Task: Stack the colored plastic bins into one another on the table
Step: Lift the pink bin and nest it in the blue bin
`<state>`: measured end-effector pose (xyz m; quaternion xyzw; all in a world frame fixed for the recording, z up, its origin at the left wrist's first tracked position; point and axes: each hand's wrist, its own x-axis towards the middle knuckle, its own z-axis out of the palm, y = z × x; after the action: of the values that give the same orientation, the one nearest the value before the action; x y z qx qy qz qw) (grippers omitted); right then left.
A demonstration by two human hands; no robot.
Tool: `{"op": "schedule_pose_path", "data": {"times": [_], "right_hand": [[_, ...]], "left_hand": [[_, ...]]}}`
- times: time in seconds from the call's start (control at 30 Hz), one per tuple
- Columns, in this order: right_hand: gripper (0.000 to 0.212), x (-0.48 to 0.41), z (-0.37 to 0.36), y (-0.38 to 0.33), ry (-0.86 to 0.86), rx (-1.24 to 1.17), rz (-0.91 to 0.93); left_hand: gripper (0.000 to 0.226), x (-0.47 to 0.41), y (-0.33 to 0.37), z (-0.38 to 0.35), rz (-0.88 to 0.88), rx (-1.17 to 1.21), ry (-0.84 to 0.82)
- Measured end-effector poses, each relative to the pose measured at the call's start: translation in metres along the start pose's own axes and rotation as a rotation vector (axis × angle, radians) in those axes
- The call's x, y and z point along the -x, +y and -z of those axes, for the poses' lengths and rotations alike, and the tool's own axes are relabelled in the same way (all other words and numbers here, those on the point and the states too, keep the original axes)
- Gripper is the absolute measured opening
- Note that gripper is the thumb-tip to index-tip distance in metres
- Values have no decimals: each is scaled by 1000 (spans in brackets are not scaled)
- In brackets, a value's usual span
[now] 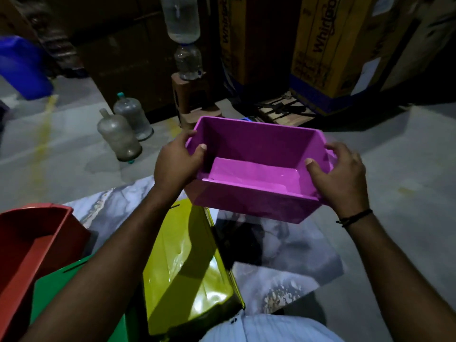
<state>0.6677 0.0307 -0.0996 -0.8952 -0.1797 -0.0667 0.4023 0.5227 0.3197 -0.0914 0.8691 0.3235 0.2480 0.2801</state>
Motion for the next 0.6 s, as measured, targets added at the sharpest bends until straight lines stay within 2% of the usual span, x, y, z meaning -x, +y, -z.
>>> {"op": "schedule_pose_path", "data": {"times": [0.1,0.2,0.27,0.33,0.47,0.53,0.6], "right_hand": [[54,-14,-8,-8,-40,-85,151],[58,-35,-13,-12,-127,-210,221],[59,-52,-16,-16,-173,-324,197],[59,-68,-21,-23,-201,-415,174],[60,-97,-42,-42,-201,-369,208],[61,-113,-57,-54,-189,-307,199],[59,-132,-73,-65,-146,-217,159]], "left_hand": [[61,-10,-9,14,123,163,-34],[46,-26,-14,30,297,489,-58],[42,-38,-18,42,397,651,-59],[41,-47,-21,50,415,672,-69],[52,-61,-23,54,340,595,-109],[67,-64,-26,50,270,551,-142],[94,-67,-28,46,211,496,-183]]}}
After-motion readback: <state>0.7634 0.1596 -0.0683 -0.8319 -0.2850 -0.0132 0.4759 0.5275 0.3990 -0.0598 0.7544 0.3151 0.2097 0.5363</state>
